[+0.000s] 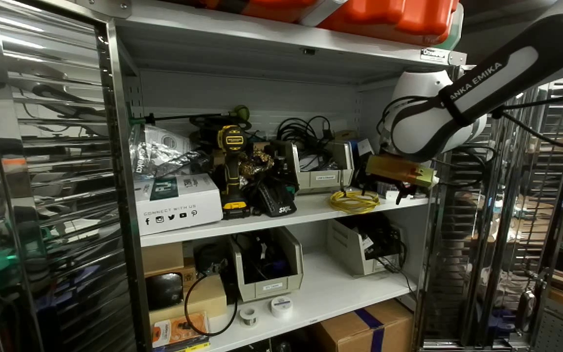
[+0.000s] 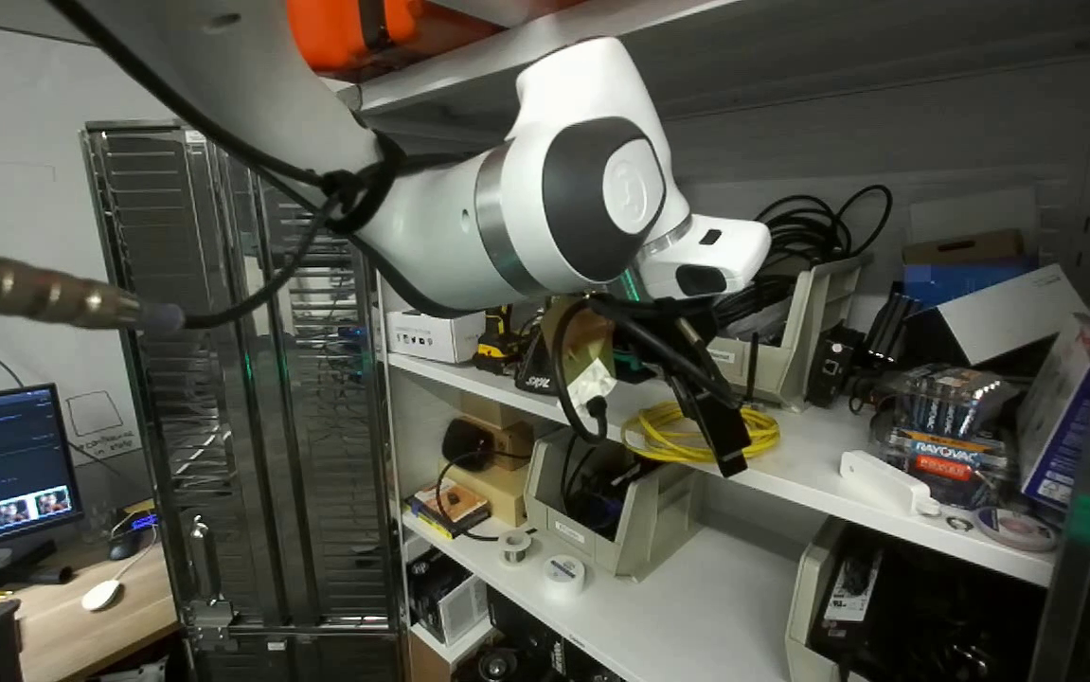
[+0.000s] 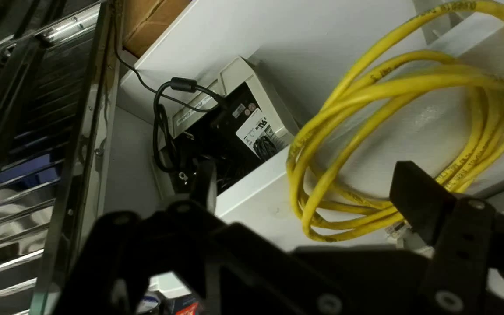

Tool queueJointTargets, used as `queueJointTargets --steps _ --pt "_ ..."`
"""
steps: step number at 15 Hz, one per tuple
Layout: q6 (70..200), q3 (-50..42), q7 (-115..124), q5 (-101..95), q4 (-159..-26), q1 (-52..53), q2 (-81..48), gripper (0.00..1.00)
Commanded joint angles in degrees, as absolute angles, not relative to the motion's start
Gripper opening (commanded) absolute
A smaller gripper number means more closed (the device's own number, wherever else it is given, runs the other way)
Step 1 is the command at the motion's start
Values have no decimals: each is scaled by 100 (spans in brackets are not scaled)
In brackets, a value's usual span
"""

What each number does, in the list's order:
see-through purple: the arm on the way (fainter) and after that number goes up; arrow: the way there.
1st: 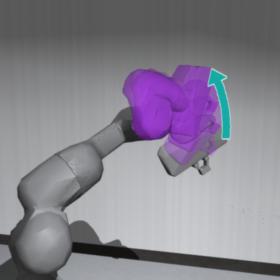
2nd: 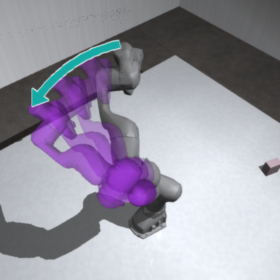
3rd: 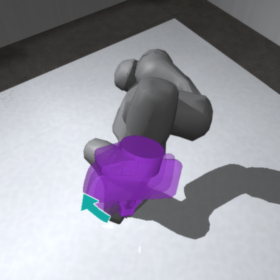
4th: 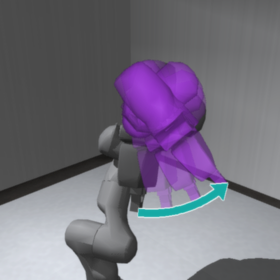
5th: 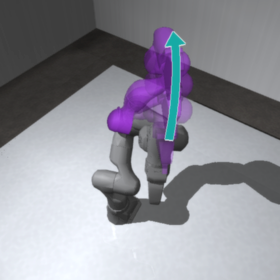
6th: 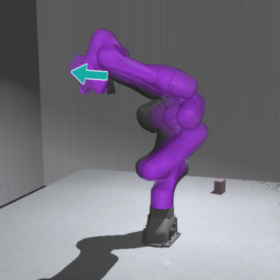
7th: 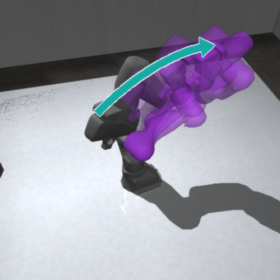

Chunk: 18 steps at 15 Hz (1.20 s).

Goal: Pick up the yellow cable and put it in the cable storage object

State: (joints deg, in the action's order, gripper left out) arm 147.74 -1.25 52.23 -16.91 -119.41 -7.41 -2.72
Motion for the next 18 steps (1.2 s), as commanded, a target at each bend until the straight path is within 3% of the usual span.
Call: queueJointTargets --steps 1,6,8,14,16,18 --pt "14816 -293 5443 -1908 -11526 -483 -649 100" --pt "14687 -445 5432 -1939 -11365 -257 -856 100" --pt "14650 -509 5423 -1932 -11354 -202 -876 75" --pt "14598 -569 5331 -1852 -11397 -125 -782 27" --pt "14553 -547 5271 -1835 -11426 -102 -732 14" --pt "14463 -529 5224 -1838 -11463 -78 -680 10"
